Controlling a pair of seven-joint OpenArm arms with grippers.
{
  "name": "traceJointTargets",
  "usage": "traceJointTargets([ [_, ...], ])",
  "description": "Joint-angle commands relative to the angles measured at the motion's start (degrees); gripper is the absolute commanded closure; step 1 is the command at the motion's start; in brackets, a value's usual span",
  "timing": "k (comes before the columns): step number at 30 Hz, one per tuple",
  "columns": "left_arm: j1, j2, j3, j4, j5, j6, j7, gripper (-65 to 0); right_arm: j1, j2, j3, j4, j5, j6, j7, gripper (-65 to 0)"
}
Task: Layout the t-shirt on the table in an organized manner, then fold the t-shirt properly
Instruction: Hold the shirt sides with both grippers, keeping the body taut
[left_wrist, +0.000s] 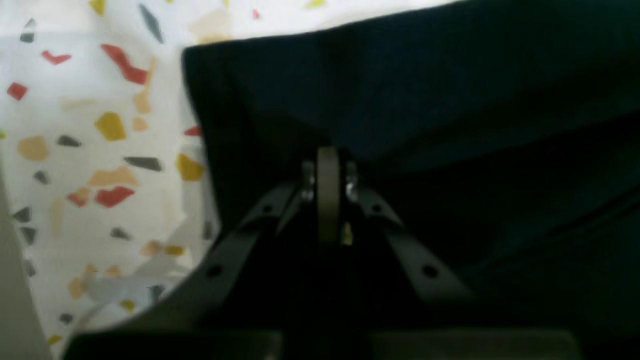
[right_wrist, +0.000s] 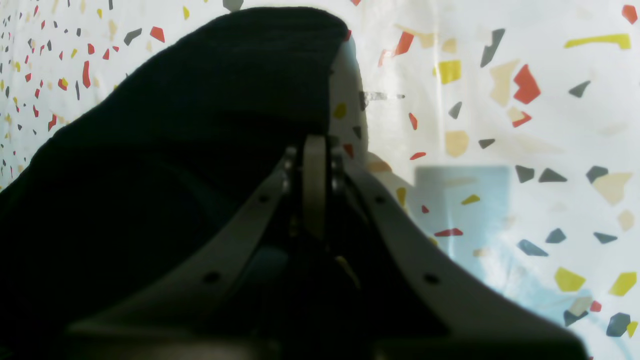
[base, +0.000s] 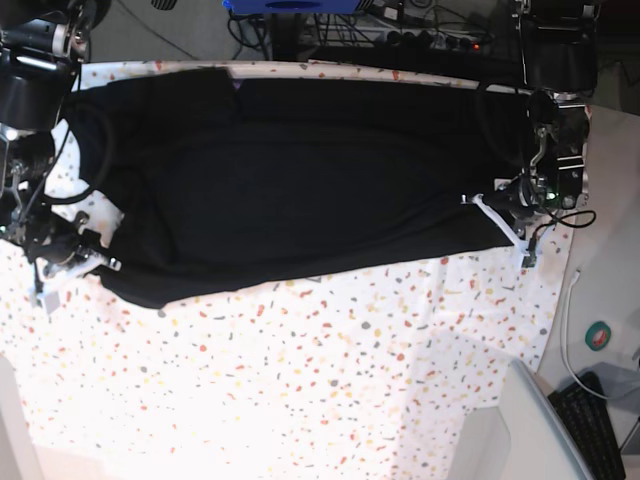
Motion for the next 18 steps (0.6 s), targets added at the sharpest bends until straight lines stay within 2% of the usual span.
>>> traceJointTargets([
  [1, -1.0, -0.7, -0.8, 1.1, -0.1, 0.2, -0.5, 0.0, 1.2, 1.0, 0.1, 0.9, 0.5, 0.5, 0.9, 0.0],
  [12, -1.5, -0.6, -2.6, 4.9, -0.1, 0.2, -0.5, 0.0, 1.2, 1.0, 0.0, 0.9, 0.5, 0.5, 0.9, 0.0],
  [18, -5.3, -1.0, -7.2, 5.3, 0.3, 0.2, -0.4, 0.0, 1.2, 1.0, 0.0, 0.9, 0.5, 0.5, 0.9, 0.0],
])
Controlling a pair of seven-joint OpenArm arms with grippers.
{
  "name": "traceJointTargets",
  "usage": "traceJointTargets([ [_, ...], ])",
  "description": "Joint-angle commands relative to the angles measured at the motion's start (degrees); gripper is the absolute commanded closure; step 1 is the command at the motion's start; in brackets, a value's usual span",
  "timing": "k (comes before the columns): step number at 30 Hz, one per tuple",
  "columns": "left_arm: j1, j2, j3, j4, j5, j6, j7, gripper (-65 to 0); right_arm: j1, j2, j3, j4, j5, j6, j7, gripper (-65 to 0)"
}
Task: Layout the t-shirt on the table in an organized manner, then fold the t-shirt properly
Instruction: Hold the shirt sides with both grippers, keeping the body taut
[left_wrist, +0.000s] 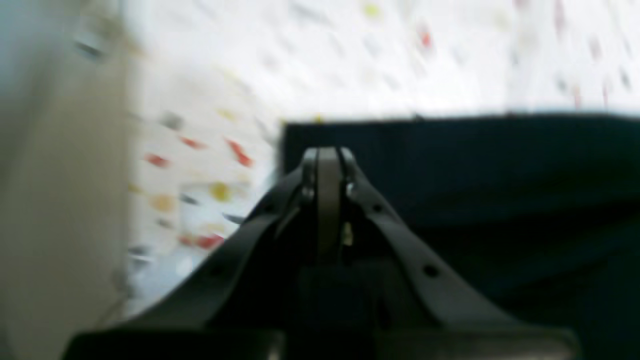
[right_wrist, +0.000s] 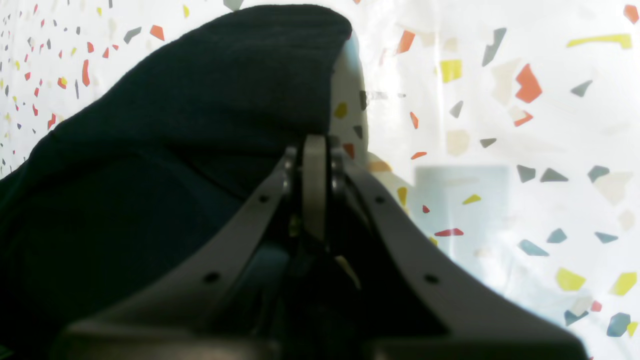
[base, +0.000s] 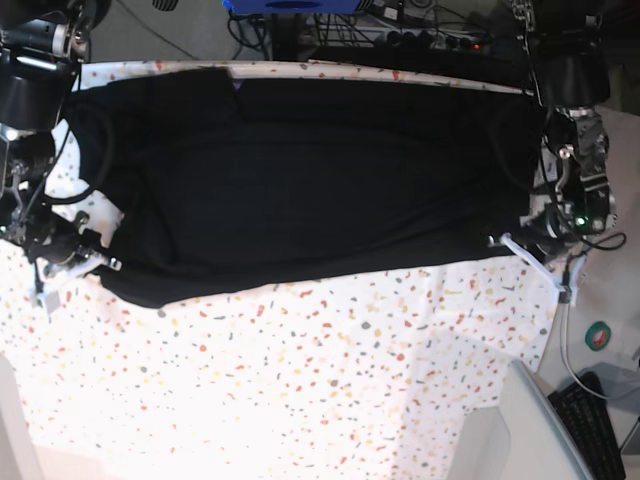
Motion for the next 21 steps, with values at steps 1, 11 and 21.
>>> traceJointTargets([
  [1, -2.1, -1.2, -1.0, -0.2, -0.1, 0.1, -1.0, 0.0, 1.2, 0.9, 0.0, 0.9, 0.5, 0.5, 0.9, 0.0],
  [11, -8.2, -4.4, 1.7, -10.6, -0.6, -0.4, -1.2, -65.0, 1.2, 0.9, 0.0, 0.9, 0.5, 0.5, 0.8, 0.0],
  [21, -11.3, -3.8, -0.3, -21.4, -0.6, -9.8, -3.4, -56.8, 1.1, 0.9, 0.0, 0.9, 0.5, 0.5, 0.8, 0.0],
])
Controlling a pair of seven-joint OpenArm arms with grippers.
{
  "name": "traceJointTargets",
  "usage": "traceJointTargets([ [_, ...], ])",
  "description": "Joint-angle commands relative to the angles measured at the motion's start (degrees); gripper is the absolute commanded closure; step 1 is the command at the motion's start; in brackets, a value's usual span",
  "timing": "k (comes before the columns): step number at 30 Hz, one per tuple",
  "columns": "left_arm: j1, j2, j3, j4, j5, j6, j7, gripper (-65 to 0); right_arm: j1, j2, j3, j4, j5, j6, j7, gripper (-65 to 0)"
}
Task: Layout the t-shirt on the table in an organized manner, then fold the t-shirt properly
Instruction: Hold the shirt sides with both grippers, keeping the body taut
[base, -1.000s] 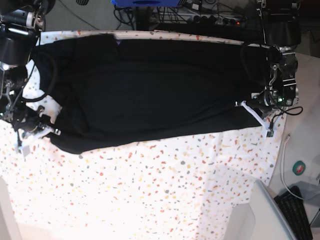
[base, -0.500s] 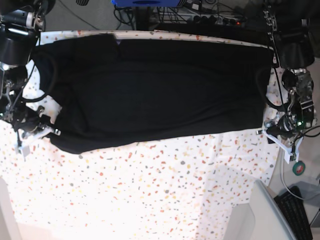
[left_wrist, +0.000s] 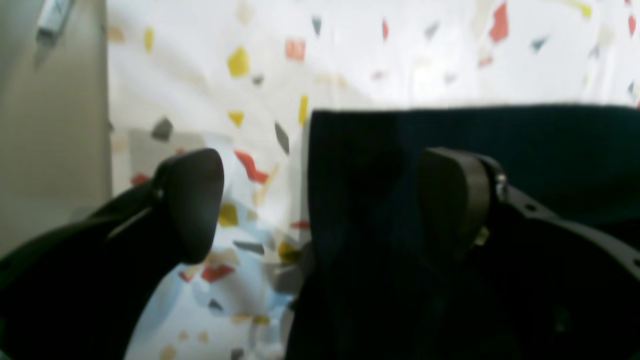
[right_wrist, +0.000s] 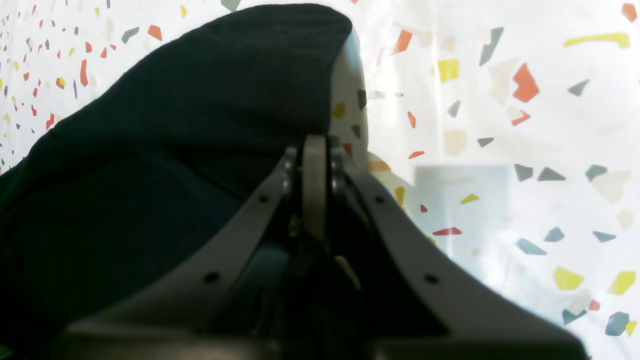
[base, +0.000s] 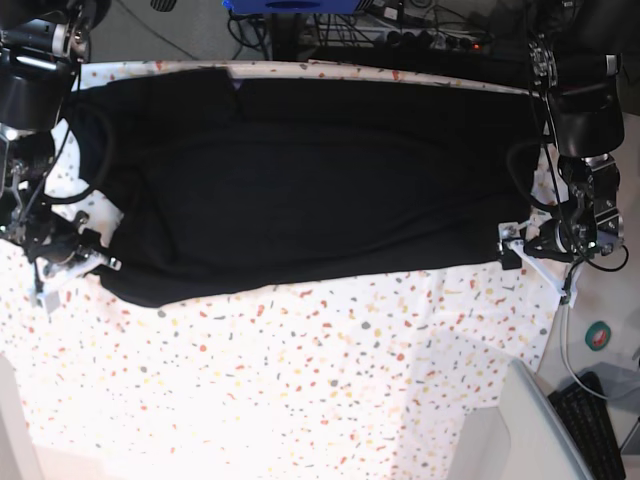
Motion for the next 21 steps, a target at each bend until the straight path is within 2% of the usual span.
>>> traceJointTargets([
  [1, -1.1, -0.9, 0.1, 0.1, -0.2, -0.1, -2.0, -56.6, 1.2, 0.9, 0.0, 0.9, 0.5, 0.5, 0.9, 0.0],
  [5, -2.7, 0.0, 0.3, -4.8, -0.2, -0.1, -5.2, -56.6, 1.2, 0.9, 0.0, 0.9, 0.5, 0.5, 0.9, 0.0],
  [9, -3.9, 0.4, 0.3, -8.8, -0.1, -0.3, -5.4, -56.4, 1.2, 0.9, 0.0, 0.9, 0.5, 0.5, 0.9, 0.0],
  [15, -3.9, 1.5, 0.3, -8.8, -0.1, -0.3, -5.4, -54.5, 1.2, 0.9, 0.0, 0.9, 0.5, 0.5, 0.9, 0.0],
  [17, -3.9, 1.6, 0.3, -8.9, -0.1, -0.3, -5.6, -44.8, 1.2, 0.9, 0.0, 0.9, 0.5, 0.5, 0.9, 0.0],
  [21, -3.9, 2.3, 0.4, -9.3, -0.1, -0.3, -12.7, -14.0, 1.2, 0.9, -0.1, 0.9, 0.5, 0.5, 0.9, 0.0],
])
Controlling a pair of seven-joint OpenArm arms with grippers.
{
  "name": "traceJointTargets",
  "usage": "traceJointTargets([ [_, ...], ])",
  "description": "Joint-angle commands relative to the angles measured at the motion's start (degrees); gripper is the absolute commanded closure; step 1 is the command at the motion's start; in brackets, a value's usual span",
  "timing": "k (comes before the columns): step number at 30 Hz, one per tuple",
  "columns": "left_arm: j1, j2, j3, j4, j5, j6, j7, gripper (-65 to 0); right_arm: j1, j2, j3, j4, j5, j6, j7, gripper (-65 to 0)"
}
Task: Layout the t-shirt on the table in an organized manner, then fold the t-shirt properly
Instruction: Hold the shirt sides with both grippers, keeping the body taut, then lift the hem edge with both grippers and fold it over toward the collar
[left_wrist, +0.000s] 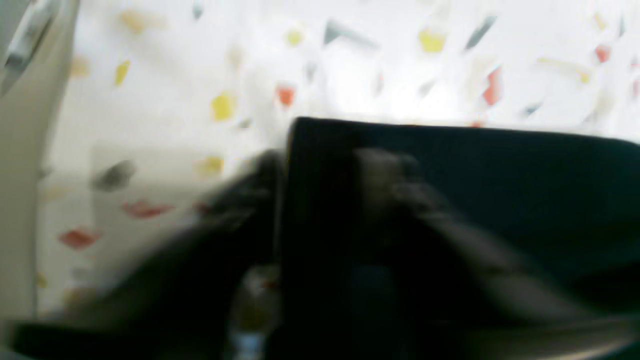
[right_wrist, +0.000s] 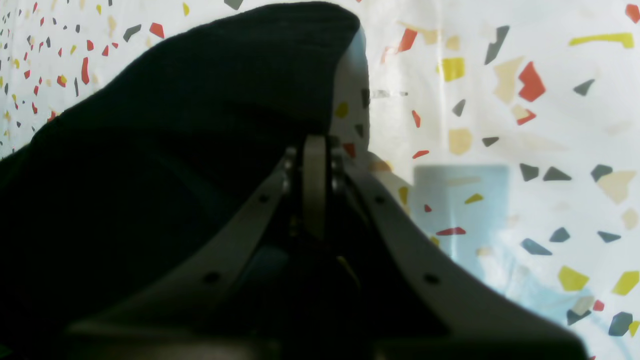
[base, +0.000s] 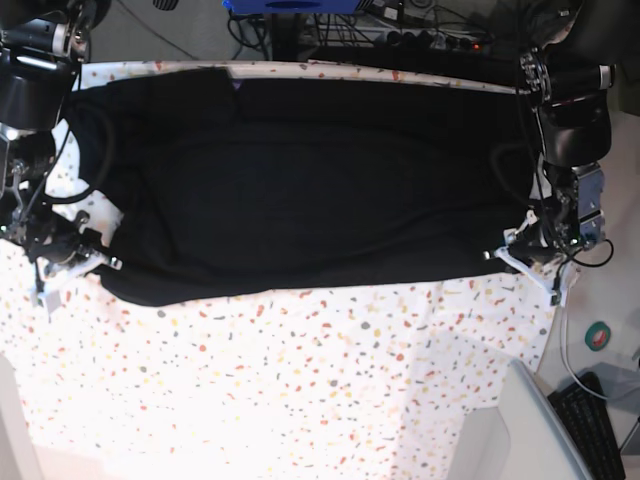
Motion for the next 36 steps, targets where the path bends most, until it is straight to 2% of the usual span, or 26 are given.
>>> traceJointTargets([
  [1, -1.1, -0.2, 0.2, -0.1, -0.7, -0.8, -1.3, -7.6, 1.2, 1.0, 0.1, 0.9, 0.5, 0.5, 0.9, 0.0],
  [2, -1.3, -0.2, 0.2, -1.0, -0.7, -0.8, -2.8, -2.1, 1.2, 0.9, 0.1, 0.9, 0.5, 0.5, 0.9, 0.0],
  [3, -2.2, -0.2, 0.1, -1.7, -0.4, -0.8, -3.9, 0.0, 1.2, 0.9, 0.1, 0.9, 0.5, 0.5, 0.9, 0.0],
  [11, -9.8, -0.5, 0.2, -4.3, 0.0, -0.8, -5.1, 0.0, 3.4, 1.0, 0.1, 0.9, 0.5, 0.5, 1.0, 0.0],
  [18, -11.7, -0.5, 0.2, -3.5, 0.0, -0.8, -5.1, 0.0, 7.0, 2.1, 0.0, 0.8, 0.5, 0.6, 1.3, 0.0],
  [21, -10.9, -0.4, 0.2, -0.4, -0.6, -0.8, -5.0, 0.0, 7.5, 2.8, 0.0, 0.8, 0.5, 0.6, 3.3, 0.0],
  [24, -9.4, -0.3, 0.2, 2.3, -0.7, -0.8, -4.9, 0.0, 7.3, 3.3, -3.5, 0.8, 0.5, 0.6, 5.6, 0.0],
  [30, -8.2, -0.3, -0.5, 6.4, -0.8, -0.8, 1.1, 0.0, 5.8, 5.1, -9.6, 0.5, 0.5, 0.6, 12.9, 0.0],
  [36, -5.0, -0.3, -0.5, 9.8, -0.8, -0.8, 1.2, 0.0, 6.1, 5.3, -10.8, -3.6, 0.5, 0.7, 14.3, 0.0],
])
